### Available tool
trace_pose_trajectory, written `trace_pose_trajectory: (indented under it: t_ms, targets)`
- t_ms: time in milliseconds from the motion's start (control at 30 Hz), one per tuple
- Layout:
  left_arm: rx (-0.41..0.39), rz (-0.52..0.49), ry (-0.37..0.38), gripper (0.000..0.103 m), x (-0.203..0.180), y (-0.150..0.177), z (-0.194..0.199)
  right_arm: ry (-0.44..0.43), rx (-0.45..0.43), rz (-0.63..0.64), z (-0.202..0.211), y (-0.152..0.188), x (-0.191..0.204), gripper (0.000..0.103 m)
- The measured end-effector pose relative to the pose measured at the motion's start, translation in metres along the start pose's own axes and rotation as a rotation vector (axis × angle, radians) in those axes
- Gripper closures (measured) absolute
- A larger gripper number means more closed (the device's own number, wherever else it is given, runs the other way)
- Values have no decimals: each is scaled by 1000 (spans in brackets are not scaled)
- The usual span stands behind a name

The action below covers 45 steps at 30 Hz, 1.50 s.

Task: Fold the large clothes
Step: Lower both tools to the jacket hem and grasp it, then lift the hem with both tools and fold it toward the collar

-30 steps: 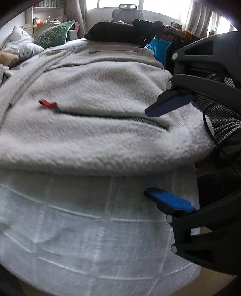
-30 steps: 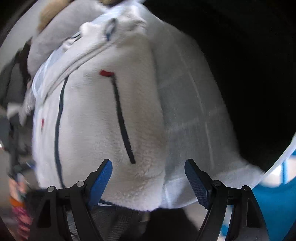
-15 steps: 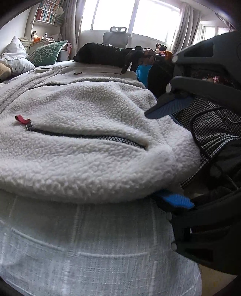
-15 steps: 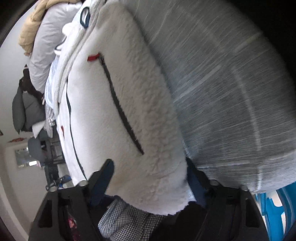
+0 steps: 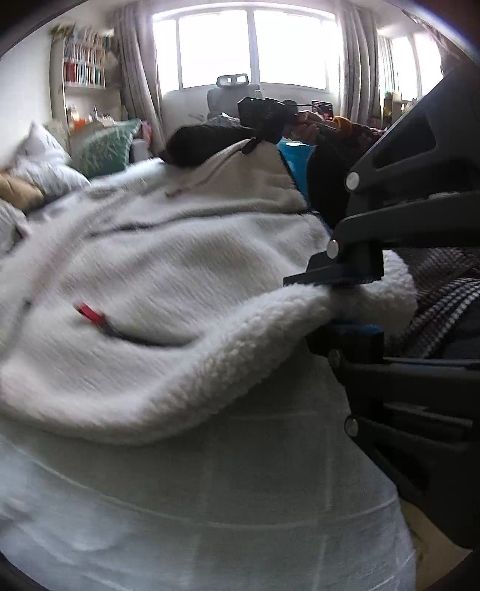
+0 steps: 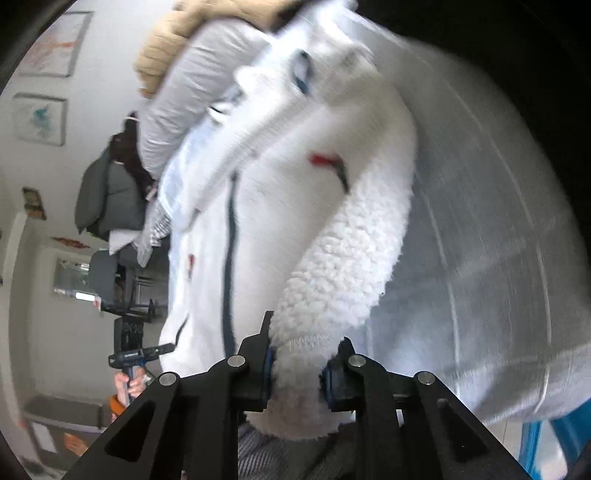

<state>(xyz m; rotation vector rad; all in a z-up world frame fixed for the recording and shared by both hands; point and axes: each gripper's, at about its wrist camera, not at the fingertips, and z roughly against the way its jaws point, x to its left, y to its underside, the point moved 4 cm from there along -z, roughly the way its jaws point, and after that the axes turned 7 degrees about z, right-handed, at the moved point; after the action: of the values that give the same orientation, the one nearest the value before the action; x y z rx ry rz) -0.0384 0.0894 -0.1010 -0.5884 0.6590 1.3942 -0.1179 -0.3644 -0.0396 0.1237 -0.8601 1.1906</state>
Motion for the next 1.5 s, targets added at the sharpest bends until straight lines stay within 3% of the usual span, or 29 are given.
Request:
trace_pose_trajectory:
  t_ms: [200,333,467,567,667,767,900,967,1067,1133,1200,1300,1467,1500]
  targets:
    - [-212,-56,39,87,-23,-22,36,102,-131,142,8,-26,37,83]
    - [-346,-56,39,88,-34,-48,59,134,-199,148,21,-56,46,83]
    - [-440,-16,53,88,-44,-87,79,180,-292,150,26,-104,59,83]
    - [-540,65,92,88,-52,-133,90,236,-397,132,19,-149,58,83]
    - [-607,109,90,88,-60,-163,83,289,-446,125,5,-175,54,83]
    - [-648,98,25,88,-66,-193,68,322,-461,99,-13,-196,43,83]
    - [-740,109,-6,86,-57,-231,55,353,-490,16,-34,-222,13,83]
    - [-786,109,-22,83,-50,-244,46,323,-485,-20,-45,-231,0,82]
    - [-756,173,-80,70,-36,-262,19,313,-443,-90,-63,-239,-20,75]
    - [-738,191,-102,47,-31,-267,9,299,-421,-114,-69,-240,-27,58]
    - [-758,167,-120,40,-34,-264,12,275,-425,-114,-67,-239,-29,44]
    - [-815,97,-169,22,-46,-253,29,246,-454,-103,-52,-240,-27,36]
    - [-896,-59,-286,18,-61,-240,54,275,-519,-77,-24,-236,-25,31]
    - [-891,-117,-348,18,-63,-243,54,292,-520,-60,-22,-236,-25,31]
